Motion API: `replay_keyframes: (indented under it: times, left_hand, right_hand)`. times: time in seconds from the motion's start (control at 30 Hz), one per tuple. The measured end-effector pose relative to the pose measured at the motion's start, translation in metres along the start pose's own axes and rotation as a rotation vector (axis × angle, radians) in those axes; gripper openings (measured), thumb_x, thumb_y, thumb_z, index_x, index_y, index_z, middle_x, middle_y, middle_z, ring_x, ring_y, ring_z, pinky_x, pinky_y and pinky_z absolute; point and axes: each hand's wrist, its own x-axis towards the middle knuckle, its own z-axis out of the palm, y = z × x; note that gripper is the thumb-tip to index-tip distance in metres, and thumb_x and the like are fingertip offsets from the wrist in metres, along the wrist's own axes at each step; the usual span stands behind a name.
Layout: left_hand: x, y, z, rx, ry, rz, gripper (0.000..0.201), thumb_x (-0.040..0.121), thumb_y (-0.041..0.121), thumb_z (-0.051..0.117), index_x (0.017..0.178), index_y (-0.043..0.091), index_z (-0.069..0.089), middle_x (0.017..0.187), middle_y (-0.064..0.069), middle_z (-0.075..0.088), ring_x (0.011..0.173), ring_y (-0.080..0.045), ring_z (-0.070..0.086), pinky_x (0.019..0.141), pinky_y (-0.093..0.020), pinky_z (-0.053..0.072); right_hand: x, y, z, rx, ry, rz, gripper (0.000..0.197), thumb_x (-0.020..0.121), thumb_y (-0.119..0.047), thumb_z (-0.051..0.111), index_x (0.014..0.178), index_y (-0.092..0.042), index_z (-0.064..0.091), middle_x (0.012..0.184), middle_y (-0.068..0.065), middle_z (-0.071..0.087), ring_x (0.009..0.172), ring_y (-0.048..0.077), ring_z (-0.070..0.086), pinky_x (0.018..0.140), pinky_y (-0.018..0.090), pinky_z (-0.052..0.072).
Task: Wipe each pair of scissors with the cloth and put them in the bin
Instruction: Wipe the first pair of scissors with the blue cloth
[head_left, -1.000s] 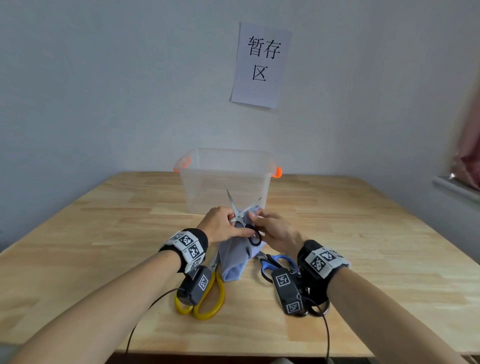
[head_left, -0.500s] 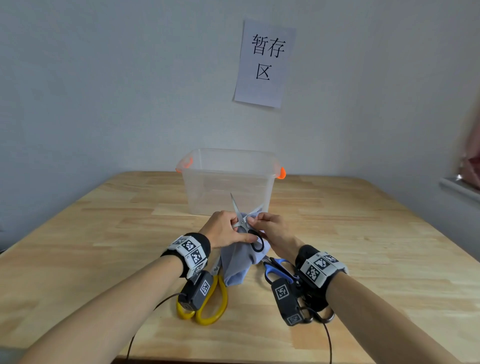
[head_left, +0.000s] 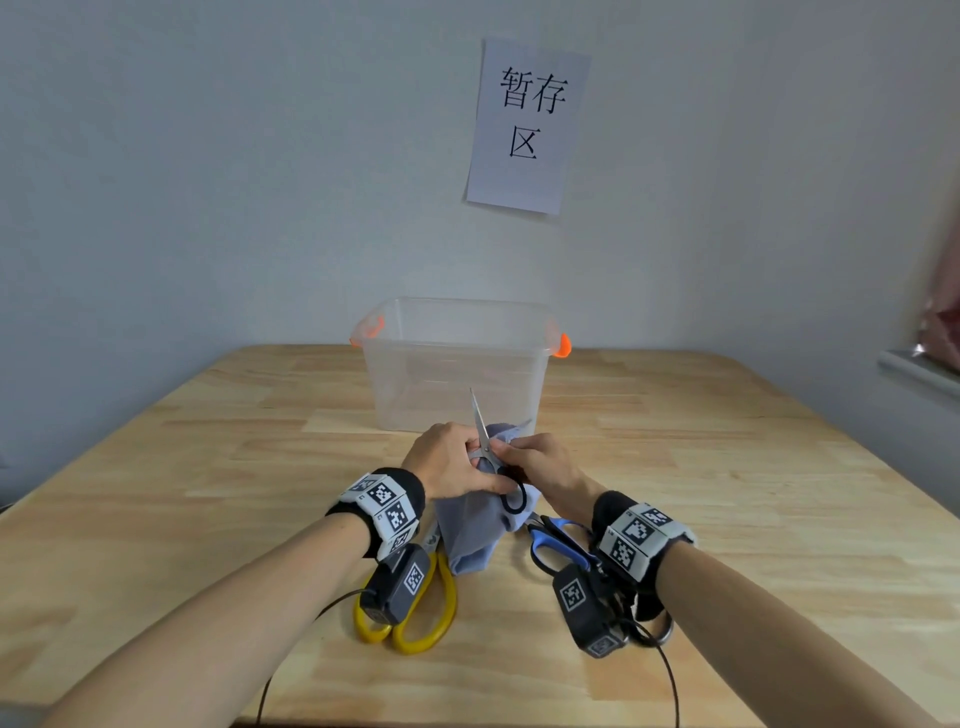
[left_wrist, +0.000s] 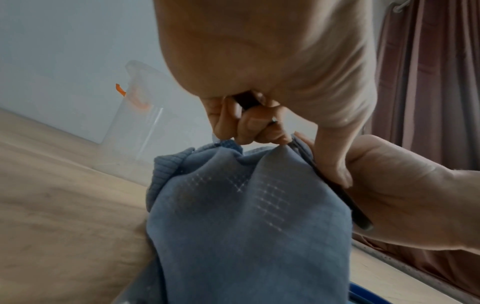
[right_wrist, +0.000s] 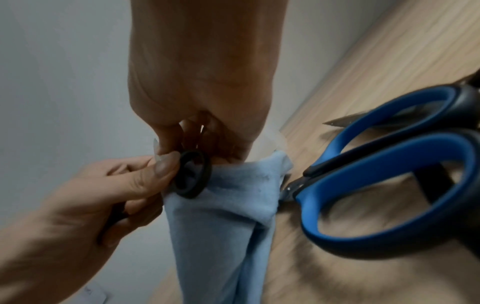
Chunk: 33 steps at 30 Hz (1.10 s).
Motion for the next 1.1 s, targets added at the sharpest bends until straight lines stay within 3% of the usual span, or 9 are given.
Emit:
replay_keyframes:
  times: [0.13,0.3,0.43,0.5,0.57,0.7,0.83,0.97,1.1]
  left_hand:
    - [-0.004,0.004,0.003,0.027,0.03,-0.026,0.061,0.057,0.054,0.09,0.058,0.02,0.039,0.055,0.007,0.042,0.052,-0.013,0.038,0.053,-0.027,0.032]
    - [-0.005,0.01,0.005,0.014,0.086,-0.031,0.062,0.059,0.055,0.09,0.056,0.02,0.038,0.054,0.008,0.041,0.051,-0.012,0.037,0.053,-0.027,0.032]
    - [-0.004,0.01,0.005,-0.007,0.079,-0.019,0.061,0.061,0.05,0.09,0.056,0.019,0.037,0.054,0.007,0.039,0.051,-0.013,0.036,0.054,-0.028,0.032]
    - [-0.004,0.008,0.005,-0.043,0.08,-0.037,0.059,0.062,0.044,0.091,0.054,0.02,0.038,0.052,0.008,0.039,0.05,-0.012,0.035,0.054,-0.028,0.031]
    - [-0.005,0.004,0.005,-0.071,0.073,-0.052,0.056,0.063,0.039,0.092,0.053,0.021,0.039,0.051,0.01,0.04,0.05,-0.012,0.037,0.054,-0.028,0.032]
    - [-0.006,0.004,0.004,-0.048,0.058,-0.026,0.057,0.065,0.039,0.09,0.053,0.021,0.037,0.052,0.009,0.038,0.051,-0.012,0.035,0.054,-0.027,0.031]
    - [-0.004,0.002,0.005,-0.045,0.075,-0.041,0.059,0.064,0.043,0.09,0.054,0.02,0.037,0.052,0.007,0.039,0.051,-0.013,0.035,0.055,-0.029,0.031]
    - [-0.004,-0.004,0.005,-0.056,0.035,-0.08,0.055,0.065,0.04,0.09,0.054,0.02,0.039,0.053,0.008,0.041,0.053,-0.014,0.038,0.054,-0.029,0.031]
    - [-0.006,0.0,0.006,-0.024,0.044,-0.075,0.059,0.068,0.043,0.088,0.055,0.019,0.036,0.053,0.007,0.038,0.052,-0.014,0.035,0.054,-0.028,0.03]
  right_hand:
    - [-0.003,-0.001,0.004,-0.102,0.101,-0.067,0.048,0.098,-0.024,0.061,0.058,0.001,0.052,0.055,0.004,0.042,0.053,0.01,0.038,0.047,0.017,0.031]
    - [0.003,-0.002,0.006,-0.057,0.209,-0.13,0.046,0.096,-0.027,0.063,0.056,-0.007,0.051,0.057,0.007,0.04,0.059,0.019,0.036,0.055,0.031,0.031]
    - [0.004,0.001,0.006,-0.028,0.21,-0.139,0.051,0.096,-0.03,0.064,0.055,-0.004,0.047,0.056,0.005,0.036,0.058,0.02,0.032,0.055,0.034,0.028]
    - [0.003,0.002,0.006,-0.029,0.159,-0.108,0.052,0.096,-0.033,0.063,0.063,0.007,0.059,0.059,0.008,0.048,0.059,0.019,0.043,0.056,0.032,0.037]
    - [-0.001,-0.001,0.007,-0.093,0.106,-0.093,0.049,0.098,-0.032,0.062,0.062,0.002,0.064,0.055,0.003,0.052,0.052,0.008,0.045,0.053,0.022,0.04]
    - [0.003,-0.003,0.003,-0.159,0.135,-0.154,0.054,0.098,-0.03,0.061,0.05,-0.011,0.047,0.049,-0.001,0.037,0.048,0.011,0.032,0.049,0.024,0.029]
    - [0.008,0.0,0.003,-0.081,0.219,-0.153,0.05,0.098,-0.033,0.061,0.057,-0.005,0.052,0.055,0.008,0.04,0.054,0.018,0.035,0.053,0.031,0.03]
    - [-0.001,0.0,0.01,-0.193,0.075,-0.167,0.054,0.1,-0.028,0.058,0.05,-0.013,0.044,0.045,-0.006,0.036,0.042,0.004,0.03,0.045,0.017,0.028]
    - [0.01,0.001,0.002,-0.134,0.178,-0.187,0.052,0.099,-0.03,0.06,0.053,-0.009,0.046,0.054,0.005,0.036,0.052,0.014,0.032,0.051,0.025,0.028]
